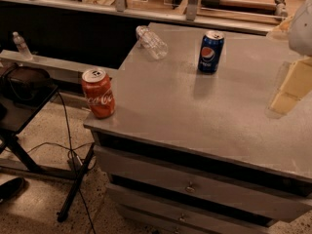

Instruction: Knock pepsi can over

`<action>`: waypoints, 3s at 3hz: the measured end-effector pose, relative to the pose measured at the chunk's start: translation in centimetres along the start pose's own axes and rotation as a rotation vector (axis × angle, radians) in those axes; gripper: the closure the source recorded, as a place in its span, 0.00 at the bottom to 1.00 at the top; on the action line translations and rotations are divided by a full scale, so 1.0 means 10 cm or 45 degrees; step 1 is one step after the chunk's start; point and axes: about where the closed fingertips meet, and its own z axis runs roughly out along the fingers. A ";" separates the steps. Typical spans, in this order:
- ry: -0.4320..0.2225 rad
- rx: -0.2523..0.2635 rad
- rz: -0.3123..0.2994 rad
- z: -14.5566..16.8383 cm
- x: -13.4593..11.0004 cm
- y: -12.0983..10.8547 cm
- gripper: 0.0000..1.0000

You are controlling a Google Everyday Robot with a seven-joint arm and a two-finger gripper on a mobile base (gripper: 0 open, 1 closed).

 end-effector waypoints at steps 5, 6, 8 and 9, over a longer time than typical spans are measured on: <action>-0.864 0.189 0.267 0.38 -0.66 -1.93 0.00; -1.006 0.216 0.341 0.67 -0.71 -2.07 0.00; -1.083 0.211 0.379 0.72 -0.72 -2.13 0.00; -1.183 0.198 0.434 0.91 -0.65 -2.17 0.00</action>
Offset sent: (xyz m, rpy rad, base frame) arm 0.1544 -0.0074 0.0768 0.3786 -0.3048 0.0478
